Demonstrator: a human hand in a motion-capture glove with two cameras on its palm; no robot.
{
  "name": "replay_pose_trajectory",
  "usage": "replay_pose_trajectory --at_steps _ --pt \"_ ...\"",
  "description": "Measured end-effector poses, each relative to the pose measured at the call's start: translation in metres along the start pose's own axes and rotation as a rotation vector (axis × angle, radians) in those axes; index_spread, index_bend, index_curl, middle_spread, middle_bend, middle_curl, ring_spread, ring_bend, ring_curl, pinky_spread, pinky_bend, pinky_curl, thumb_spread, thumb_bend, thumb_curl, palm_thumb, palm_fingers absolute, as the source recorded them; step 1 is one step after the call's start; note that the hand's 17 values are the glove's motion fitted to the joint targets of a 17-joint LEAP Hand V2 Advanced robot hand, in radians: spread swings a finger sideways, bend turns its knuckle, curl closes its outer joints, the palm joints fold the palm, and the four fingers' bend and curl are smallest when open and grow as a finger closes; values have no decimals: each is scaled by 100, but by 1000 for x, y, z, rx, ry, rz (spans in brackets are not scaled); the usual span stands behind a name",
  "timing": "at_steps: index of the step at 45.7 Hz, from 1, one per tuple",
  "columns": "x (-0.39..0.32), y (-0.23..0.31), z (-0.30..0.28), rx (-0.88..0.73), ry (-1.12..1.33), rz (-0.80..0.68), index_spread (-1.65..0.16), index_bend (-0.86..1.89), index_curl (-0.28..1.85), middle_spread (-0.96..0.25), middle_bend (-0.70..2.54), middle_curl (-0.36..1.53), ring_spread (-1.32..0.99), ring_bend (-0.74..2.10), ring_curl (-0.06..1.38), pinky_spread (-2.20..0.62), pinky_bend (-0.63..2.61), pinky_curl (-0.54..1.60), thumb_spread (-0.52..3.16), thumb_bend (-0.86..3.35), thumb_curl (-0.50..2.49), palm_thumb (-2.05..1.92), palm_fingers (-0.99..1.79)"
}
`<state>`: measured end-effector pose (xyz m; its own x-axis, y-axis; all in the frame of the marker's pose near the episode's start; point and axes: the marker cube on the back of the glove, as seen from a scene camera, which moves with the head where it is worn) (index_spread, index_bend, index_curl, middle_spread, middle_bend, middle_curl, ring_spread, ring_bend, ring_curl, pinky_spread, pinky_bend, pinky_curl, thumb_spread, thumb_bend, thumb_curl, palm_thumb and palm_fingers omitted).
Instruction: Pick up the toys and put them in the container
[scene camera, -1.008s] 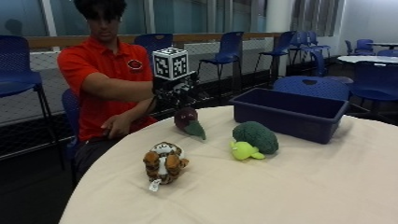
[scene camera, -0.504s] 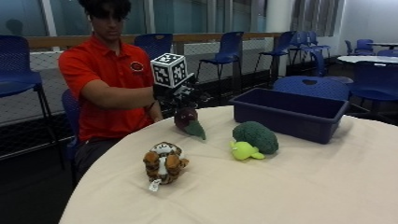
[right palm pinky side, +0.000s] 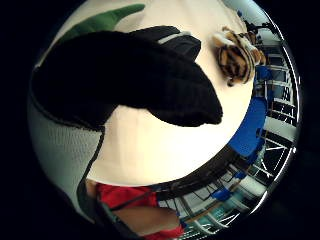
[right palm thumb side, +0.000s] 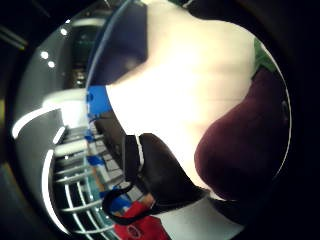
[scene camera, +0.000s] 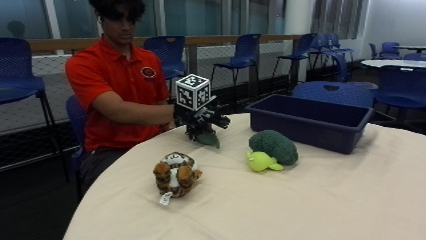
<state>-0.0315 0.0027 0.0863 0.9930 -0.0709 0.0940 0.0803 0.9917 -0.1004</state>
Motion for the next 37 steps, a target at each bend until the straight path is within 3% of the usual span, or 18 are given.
replay_pose_trajectory --at_steps 17,29,37 --pt "1 7 27 -78 95 63 -38 22 37 -5 12 17 6 14 7 11 129 43 114 -1 20 1 -10" --pt "-10 7 25 9 166 90 -38 62 50 -10 31 25 6 18 5 2 102 34 131 9 31 21 24" --pt "-19 7 18 99 182 10 -36 55 53 -21 43 30 -3 39 9 -20 97 31 130 18 42 43 58"
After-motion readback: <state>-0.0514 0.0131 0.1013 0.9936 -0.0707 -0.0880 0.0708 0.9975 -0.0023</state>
